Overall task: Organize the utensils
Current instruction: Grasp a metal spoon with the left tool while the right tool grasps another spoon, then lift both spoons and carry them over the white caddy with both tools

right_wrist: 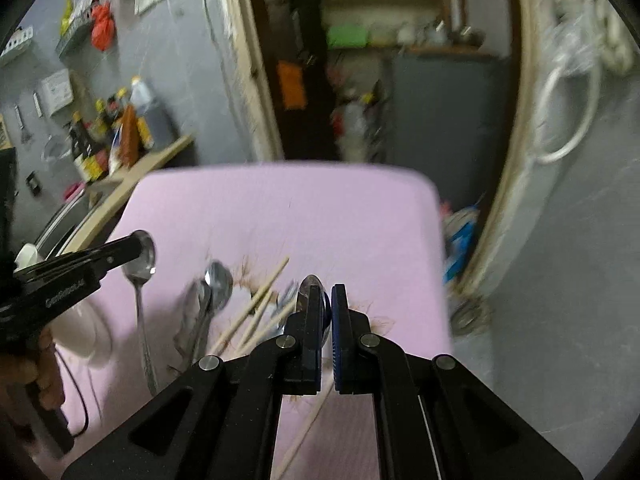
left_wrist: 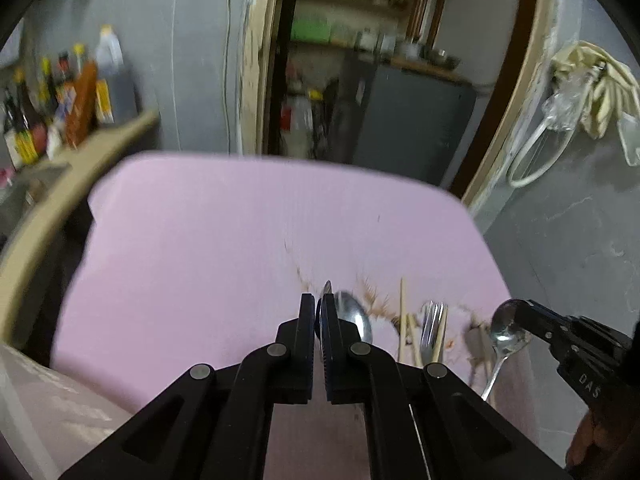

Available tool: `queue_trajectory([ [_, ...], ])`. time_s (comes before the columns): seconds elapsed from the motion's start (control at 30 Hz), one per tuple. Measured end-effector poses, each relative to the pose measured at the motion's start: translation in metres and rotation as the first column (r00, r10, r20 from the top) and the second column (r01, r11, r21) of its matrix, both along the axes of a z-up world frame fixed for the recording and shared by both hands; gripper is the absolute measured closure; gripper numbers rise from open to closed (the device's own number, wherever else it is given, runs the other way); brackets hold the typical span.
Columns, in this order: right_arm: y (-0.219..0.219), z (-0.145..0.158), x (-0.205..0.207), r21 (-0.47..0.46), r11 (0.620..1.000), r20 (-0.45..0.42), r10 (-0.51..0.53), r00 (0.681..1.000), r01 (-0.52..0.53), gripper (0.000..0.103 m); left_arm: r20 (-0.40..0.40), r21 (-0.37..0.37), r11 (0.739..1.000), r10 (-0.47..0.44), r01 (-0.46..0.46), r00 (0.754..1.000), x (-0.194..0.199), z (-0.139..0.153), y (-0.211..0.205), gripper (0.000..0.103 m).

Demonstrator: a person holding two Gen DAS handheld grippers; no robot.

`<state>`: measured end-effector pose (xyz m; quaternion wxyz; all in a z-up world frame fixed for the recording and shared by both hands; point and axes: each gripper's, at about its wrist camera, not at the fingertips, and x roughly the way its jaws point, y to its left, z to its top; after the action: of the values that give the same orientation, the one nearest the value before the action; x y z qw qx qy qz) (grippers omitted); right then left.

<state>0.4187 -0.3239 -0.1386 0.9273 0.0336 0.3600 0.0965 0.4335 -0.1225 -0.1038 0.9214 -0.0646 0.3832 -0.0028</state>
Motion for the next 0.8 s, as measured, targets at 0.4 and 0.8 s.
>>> queue_trajectory([
  [0.4, 0.054, 0.130, -0.092, -0.154, 0.955, 0.444, -0.162, 0.881, 0.254, 0.099, 0.333, 0.115, 0.993, -0.001, -0.040, 0.943, -0.076, 0.077, 0.008, 0.100],
  [0.8, 0.151, 0.193, -0.121, -0.119, 0.965, 0.566, -0.128, 0.815, 0.234, 0.099, 0.480, 0.011, 0.997, 0.067, -0.082, 0.875, -0.109, 0.154, 0.128, 0.100],
])
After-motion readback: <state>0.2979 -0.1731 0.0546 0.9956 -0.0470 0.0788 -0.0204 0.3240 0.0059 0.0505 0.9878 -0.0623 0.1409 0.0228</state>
